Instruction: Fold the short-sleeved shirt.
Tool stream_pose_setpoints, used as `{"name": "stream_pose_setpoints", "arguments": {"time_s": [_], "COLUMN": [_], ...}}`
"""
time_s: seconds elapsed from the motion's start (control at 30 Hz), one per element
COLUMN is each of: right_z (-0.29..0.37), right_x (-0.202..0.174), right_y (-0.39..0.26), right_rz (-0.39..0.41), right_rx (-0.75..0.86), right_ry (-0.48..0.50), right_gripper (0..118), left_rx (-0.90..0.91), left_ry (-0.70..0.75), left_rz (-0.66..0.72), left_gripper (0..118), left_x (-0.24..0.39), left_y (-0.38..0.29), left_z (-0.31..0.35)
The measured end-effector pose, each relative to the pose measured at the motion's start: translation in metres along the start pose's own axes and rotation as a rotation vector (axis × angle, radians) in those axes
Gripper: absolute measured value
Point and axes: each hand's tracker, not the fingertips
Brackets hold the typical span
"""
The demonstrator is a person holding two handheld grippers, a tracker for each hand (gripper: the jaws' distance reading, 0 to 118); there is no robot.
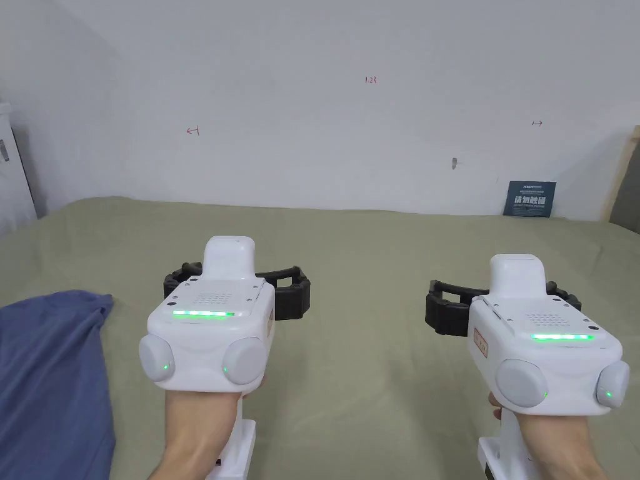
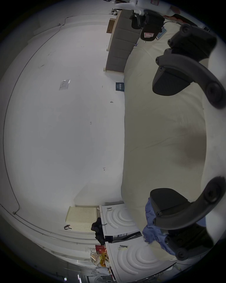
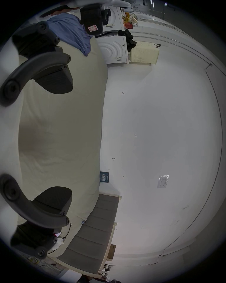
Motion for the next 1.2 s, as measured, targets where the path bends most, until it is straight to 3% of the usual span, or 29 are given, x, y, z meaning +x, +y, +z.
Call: {"name": "stream_pose_setpoints", "arguments": {"time_s": [1.2], "right_z": [0.0013], "right_x": [-0.0007], "right_y": [-0.0008], "right_rz": [0.012], "right_rx": [0.003], "right_ry": [-0.003], "right_gripper": [118], "left_rx": [-0.006], "left_ry": [-0.004], "left_rz": [-0.011], "left_gripper": [118], "left_x": [0.0012], "left_y": [-0.0012], "left_z": [0.0011]}}
